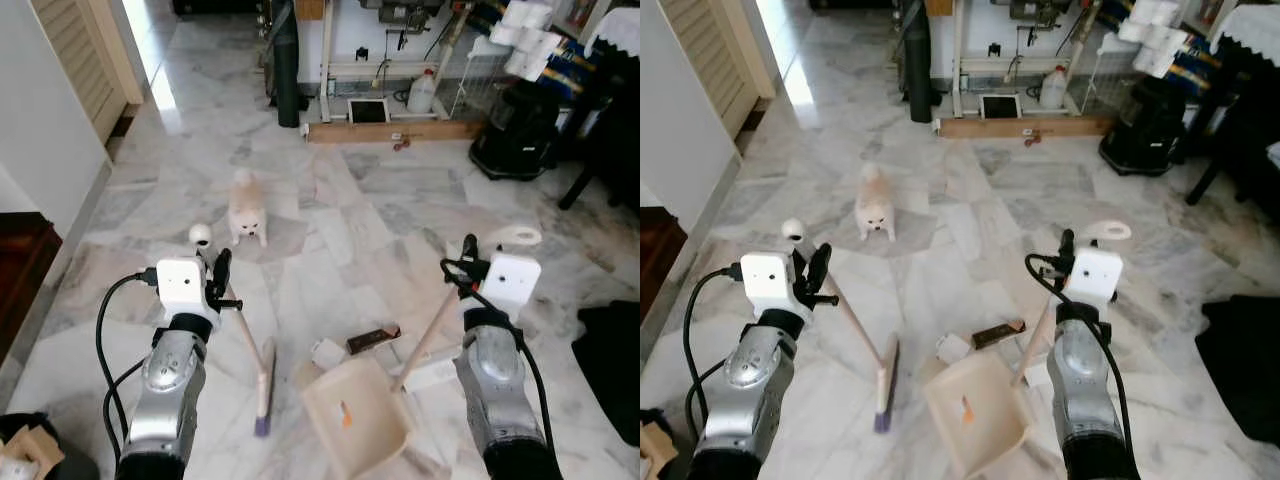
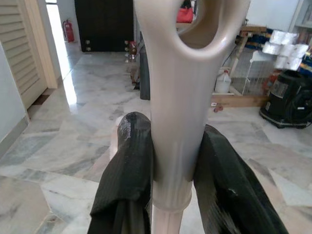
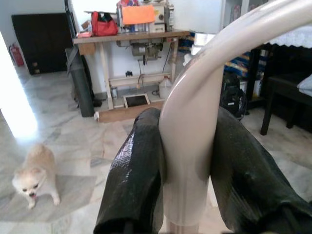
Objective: Sweep floor
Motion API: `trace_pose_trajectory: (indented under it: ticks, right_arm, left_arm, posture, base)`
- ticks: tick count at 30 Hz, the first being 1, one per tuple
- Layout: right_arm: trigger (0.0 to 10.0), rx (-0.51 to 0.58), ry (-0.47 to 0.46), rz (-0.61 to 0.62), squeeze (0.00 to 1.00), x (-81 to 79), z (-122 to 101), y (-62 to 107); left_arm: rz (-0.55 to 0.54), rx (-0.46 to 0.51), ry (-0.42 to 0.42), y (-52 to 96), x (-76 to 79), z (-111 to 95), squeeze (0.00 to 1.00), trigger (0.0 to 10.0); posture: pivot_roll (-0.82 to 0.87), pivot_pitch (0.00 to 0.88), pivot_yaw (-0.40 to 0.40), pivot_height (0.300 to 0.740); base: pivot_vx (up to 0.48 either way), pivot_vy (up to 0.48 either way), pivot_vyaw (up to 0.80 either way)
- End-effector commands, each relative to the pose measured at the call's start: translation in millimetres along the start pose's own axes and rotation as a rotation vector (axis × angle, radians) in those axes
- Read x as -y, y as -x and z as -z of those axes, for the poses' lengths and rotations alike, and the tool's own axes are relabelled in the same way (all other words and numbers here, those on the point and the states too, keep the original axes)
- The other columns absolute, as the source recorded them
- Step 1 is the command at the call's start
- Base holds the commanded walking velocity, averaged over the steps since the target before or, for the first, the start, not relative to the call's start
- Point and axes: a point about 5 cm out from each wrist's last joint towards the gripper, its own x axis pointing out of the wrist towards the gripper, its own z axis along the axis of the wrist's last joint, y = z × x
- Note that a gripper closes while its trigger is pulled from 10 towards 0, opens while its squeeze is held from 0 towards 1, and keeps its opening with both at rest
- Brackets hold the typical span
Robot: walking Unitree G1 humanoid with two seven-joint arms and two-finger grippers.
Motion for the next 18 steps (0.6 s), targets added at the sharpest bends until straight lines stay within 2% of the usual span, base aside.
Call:
trace_pose_trajectory:
  ticks: [1, 18]
  right_arm:
    - [10.0, -0.005, 0.012, 0.023, 0.0, 5.8, 3, 0.9]
    - [10.0, -0.142, 0.056, 0.039, 0.0, 14.5, 42, 19.6]
  left_arm:
    - [0.018, 0.047, -0.001, -1.8, 2.3, -10, 0.0, 10.0]
    - [0.046, 0.032, -0.007, 0.8, 2.6, -9, 0.0, 10.0]
  posture:
    - [0.03, 0.073, -0.018, 0.74]
    - [0.04, 0.088, -0.007, 0.74]
  base:
    - [0.0, 0.0, 0.0]
    - [0.0, 0.0, 0.0]
